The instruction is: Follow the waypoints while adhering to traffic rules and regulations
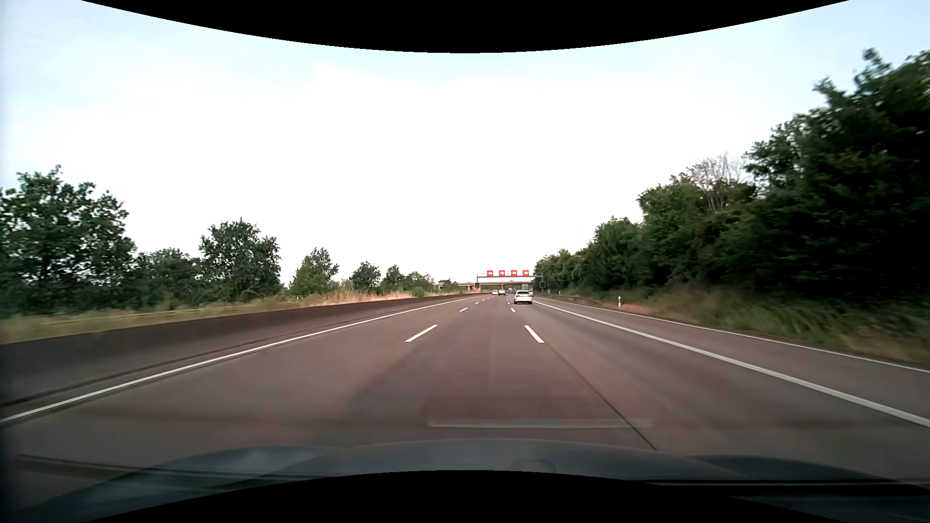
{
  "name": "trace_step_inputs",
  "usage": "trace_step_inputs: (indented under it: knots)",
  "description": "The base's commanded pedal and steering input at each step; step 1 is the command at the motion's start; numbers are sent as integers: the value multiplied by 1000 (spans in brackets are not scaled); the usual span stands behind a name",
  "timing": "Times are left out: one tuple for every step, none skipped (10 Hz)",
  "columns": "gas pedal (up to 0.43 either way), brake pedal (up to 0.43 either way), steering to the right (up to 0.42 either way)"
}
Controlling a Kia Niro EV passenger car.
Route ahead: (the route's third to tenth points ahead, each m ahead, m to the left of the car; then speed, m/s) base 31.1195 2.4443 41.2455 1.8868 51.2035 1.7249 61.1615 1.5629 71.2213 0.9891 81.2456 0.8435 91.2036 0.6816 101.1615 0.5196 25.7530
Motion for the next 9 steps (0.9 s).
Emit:
trace_step_inputs:
  knots:
    - [189,0,-1]
    - [189,0,-1]
    - [189,0,-1]
    - [189,0,-1]
    - [189,0,-1]
    - [189,0,-1]
    - [189,0,-1]
    - [189,0,-1]
    - [189,0,-1]
